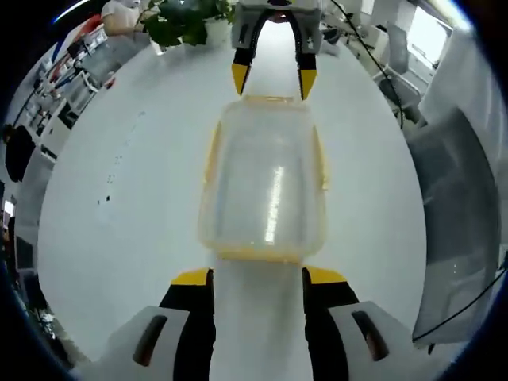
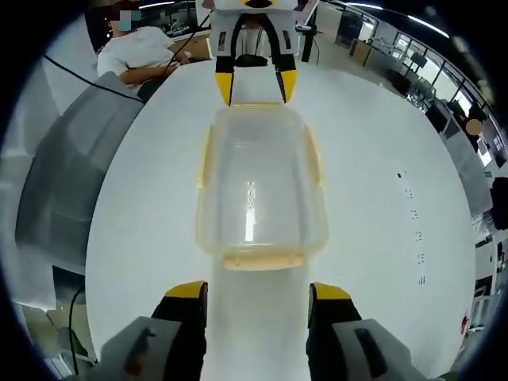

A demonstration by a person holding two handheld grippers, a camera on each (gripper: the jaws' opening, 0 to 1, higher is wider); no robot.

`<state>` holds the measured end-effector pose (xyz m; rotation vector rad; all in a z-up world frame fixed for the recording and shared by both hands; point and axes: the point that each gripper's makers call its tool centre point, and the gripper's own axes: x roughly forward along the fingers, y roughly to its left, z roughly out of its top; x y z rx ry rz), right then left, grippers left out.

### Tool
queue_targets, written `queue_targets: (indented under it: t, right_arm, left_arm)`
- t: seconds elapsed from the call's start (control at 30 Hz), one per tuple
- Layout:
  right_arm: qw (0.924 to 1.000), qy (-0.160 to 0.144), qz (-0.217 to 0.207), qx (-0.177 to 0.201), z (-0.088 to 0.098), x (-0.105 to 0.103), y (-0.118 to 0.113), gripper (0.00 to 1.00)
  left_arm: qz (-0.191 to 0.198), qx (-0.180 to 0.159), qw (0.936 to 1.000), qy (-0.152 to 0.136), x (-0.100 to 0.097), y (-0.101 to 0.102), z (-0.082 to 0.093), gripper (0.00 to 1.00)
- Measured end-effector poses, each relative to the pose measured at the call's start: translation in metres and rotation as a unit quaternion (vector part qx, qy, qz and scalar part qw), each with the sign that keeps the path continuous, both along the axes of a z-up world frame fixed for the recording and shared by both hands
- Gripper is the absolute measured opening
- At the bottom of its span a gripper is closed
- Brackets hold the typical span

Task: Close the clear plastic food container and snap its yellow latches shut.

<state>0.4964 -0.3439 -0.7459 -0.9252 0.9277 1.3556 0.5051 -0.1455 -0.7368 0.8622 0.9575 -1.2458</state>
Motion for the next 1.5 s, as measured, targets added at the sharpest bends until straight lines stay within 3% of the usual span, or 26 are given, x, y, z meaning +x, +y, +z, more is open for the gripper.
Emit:
queue_targets:
  t: [0.07,0.13,0.23,0.3,0.43,0.53,0.6,0.8,0.87,0.9,0.97,1.0,1.1,1.13,1.2,1.23,1.3,1.33,1.37,1.43,1.47,1.5]
  right_arm:
    - [0.9998,-0.005,-0.018,0.009,0.004,0.003,0.0,0.46]
    - [0.999,-0.006,-0.041,0.018,0.008,0.003,0.001,0.46]
    - [0.9951,0.017,-0.086,0.044,0.013,-0.004,0.006,0.42]
    - [0.9921,0.021,-0.106,0.063,0.016,-0.004,0.011,0.42]
    - [0.9847,0.026,-0.153,0.079,0.019,-0.001,0.014,0.42]
    - [0.9727,0.044,-0.195,0.118,0.027,0.001,0.025,0.41]
    - [0.9813,0.016,-0.167,0.094,0.026,0.002,0.022,0.4]
    - [0.9715,0.022,-0.206,0.116,0.027,0.002,0.033,0.4]
    - [0.9701,0.013,-0.214,0.113,0.026,0.005,0.033,0.38]
    - [0.9644,0.009,-0.235,0.121,0.027,0.009,0.035,0.37]
    - [0.9573,0.017,-0.252,0.14,0.03,0.011,0.041,0.36]
    - [0.9537,0.011,-0.264,0.144,0.031,0.015,0.042,0.36]
    - [0.9465,0.019,-0.284,0.152,0.03,0.016,0.045,0.37]
    - [0.9453,0.019,-0.289,0.151,0.029,0.017,0.045,0.37]
    - [0.9444,0.017,-0.297,0.14,0.025,0.018,0.043,0.38]
    - [0.9437,0.019,-0.299,0.141,0.024,0.017,0.043,0.38]
    - [0.9407,0.02,-0.31,0.137,0.021,0.015,0.043,0.38]
    - [0.9403,0.019,-0.312,0.136,0.02,0.015,0.042,0.38]
    - [0.9371,0.023,-0.322,0.132,0.018,0.015,0.041,0.38]
    - [0.927,0.027,-0.346,0.143,0.019,0.017,0.043,0.39]
    - [0.9145,0.038,-0.371,0.157,0.02,0.019,0.044,0.39]
    - [0.9053,0.044,-0.388,0.167,0.022,0.021,0.045,0.39]
  left_arm:
    - [0.02,0.0,0.9998,-0.002,-0.001,0.001,0.002,0.42]
    - [0.056,-0.026,0.9981,0.002,-0.002,-0.004,0.01,0.42]
    - [0.08,-0.04,0.996,0.007,-0.001,-0.005,0.014,0.43]
    - [0.096,-0.068,0.9931,-0.007,0.003,-0.011,0.02,0.42]
    - [0.126,-0.077,0.9891,-0.003,0.005,-0.01,0.02,0.4]
    - [0.162,-0.085,0.983,0.01,0.004,-0.012,0.021,0.41]
    - [0.16,-0.082,0.9836,0.011,0.003,-0.012,0.019,0.42]
    - [0.249,-0.121,0.9607,0.02,0.017,-0.019,0.023,0.4]
    - [0.263,-0.12,0.9571,0.024,0.016,-0.019,0.023,0.39]
    - [0.276,-0.124,0.953,0.022,0.016,-0.02,0.023,0.38]
    - [0.306,-0.144,0.941,0.021,0.018,-0.023,0.027,0.37]
    - [0.333,-0.154,0.9301,0.019,0.02,-0.023,0.028,0.37]
    - [0.358,-0.16,0.9198,0.02,0.018,-0.022,0.026,0.37]
    - [0.354,-0.153,0.9223,0.017,0.016,-0.021,0.023,0.37]
    - [0.369,-0.14,0.9189,-0.001,0.017,-0.016,0.02,0.35]
    - [0.371,-0.145,0.9173,0.005,0.016,-0.017,0.019,0.35]
    - [0.394,-0.154,0.9059,0.011,0.018,-0.016,0.017,0.36]
    - [0.394,-0.154,0.9062,0.009,0.017,-0.016,0.016,0.36]
    - [0.401,-0.153,0.9031,0.011,0.016,-0.015,0.015,0.36]
    - [0.426,-0.159,0.8903,0.014,0.016,-0.014,0.014,0.35]
    - [0.439,-0.165,0.883,0.016,0.016,-0.013,0.013,0.35]
    - [0.458,-0.176,0.871,0.023,0.016,-0.014,0.013,0.36]
